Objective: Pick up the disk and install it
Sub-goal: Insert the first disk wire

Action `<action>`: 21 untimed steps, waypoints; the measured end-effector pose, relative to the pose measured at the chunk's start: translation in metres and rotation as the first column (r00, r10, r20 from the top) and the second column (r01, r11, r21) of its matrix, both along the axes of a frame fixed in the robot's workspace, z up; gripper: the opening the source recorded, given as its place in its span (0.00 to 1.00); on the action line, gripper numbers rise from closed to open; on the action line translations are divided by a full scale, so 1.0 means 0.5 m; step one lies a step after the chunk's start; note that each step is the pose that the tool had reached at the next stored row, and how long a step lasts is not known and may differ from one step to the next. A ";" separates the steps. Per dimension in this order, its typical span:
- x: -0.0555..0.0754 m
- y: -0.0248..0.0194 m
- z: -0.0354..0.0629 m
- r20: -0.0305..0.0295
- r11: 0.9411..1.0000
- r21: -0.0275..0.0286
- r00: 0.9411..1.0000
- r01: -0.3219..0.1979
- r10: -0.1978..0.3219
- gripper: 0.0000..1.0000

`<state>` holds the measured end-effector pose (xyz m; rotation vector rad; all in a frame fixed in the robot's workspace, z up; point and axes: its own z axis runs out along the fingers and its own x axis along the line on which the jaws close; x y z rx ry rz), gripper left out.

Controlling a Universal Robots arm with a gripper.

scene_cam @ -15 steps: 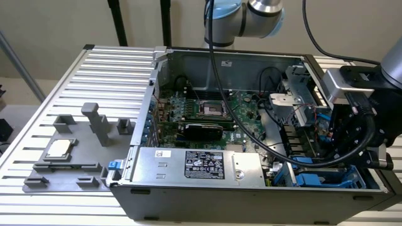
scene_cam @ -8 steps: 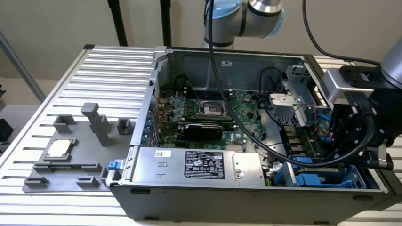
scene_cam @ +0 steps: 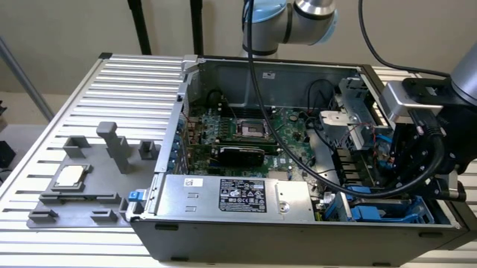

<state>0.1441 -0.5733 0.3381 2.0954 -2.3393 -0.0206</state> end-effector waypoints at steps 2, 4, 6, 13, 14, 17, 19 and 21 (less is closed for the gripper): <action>0.000 0.0001 0.000 0.000 1.000 -0.001 1.000 0.000 0.000 0.17; 0.002 0.0004 0.000 0.000 1.000 -0.001 1.000 0.000 0.000 0.17; 0.004 0.0004 0.000 0.000 1.000 -0.001 1.000 0.000 0.000 0.17; 0.006 0.0006 -0.002 0.000 1.000 -0.002 1.000 0.000 0.000 0.17; 0.006 0.0006 -0.003 0.000 1.000 -0.003 1.000 0.000 0.000 0.17; 0.004 0.0006 -0.005 0.000 1.000 -0.004 1.000 0.000 0.000 0.17; 0.003 0.0006 -0.006 0.000 1.000 -0.006 1.000 0.000 0.000 0.17; 0.003 0.0007 -0.007 0.000 1.000 -0.007 1.000 0.000 0.000 0.17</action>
